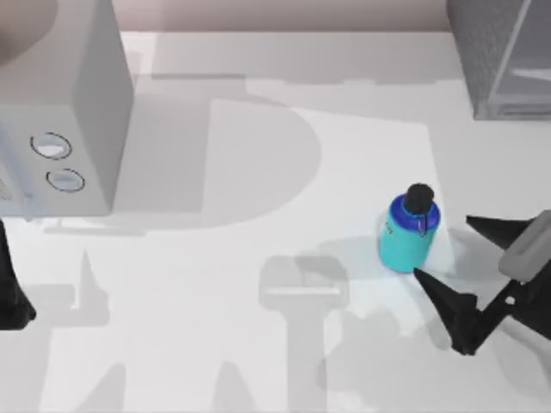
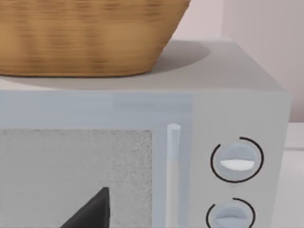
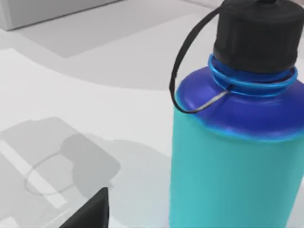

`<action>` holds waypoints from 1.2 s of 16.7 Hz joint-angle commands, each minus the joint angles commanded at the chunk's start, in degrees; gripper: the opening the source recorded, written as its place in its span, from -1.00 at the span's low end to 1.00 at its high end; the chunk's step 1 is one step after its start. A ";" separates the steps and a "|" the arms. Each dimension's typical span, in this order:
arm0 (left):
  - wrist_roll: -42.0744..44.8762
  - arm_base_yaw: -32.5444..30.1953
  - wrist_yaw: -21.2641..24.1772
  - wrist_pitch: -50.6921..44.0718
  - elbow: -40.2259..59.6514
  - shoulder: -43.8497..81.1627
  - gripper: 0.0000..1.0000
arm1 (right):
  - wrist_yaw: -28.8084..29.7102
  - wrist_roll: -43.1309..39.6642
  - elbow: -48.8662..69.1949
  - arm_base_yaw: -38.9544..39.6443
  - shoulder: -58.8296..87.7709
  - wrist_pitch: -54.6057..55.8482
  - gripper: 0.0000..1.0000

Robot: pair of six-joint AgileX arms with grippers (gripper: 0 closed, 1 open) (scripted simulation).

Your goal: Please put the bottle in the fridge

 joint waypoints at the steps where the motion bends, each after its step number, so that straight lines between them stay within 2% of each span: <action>1: 0.00 0.00 0.00 0.00 0.00 0.00 1.00 | 0.37 0.09 0.73 0.49 0.33 -0.27 1.00; 8: 0.00 0.00 0.00 0.00 0.00 0.00 1.00 | 6.72 1.70 11.23 7.10 5.41 -4.89 1.00; 13: 0.00 0.00 0.00 0.00 0.00 0.00 1.00 | 7.24 1.82 12.03 7.61 5.80 -5.27 1.00; 20: 0.00 0.00 0.00 0.00 0.00 0.00 1.00 | 7.24 1.82 12.03 7.61 5.80 -5.27 -0.04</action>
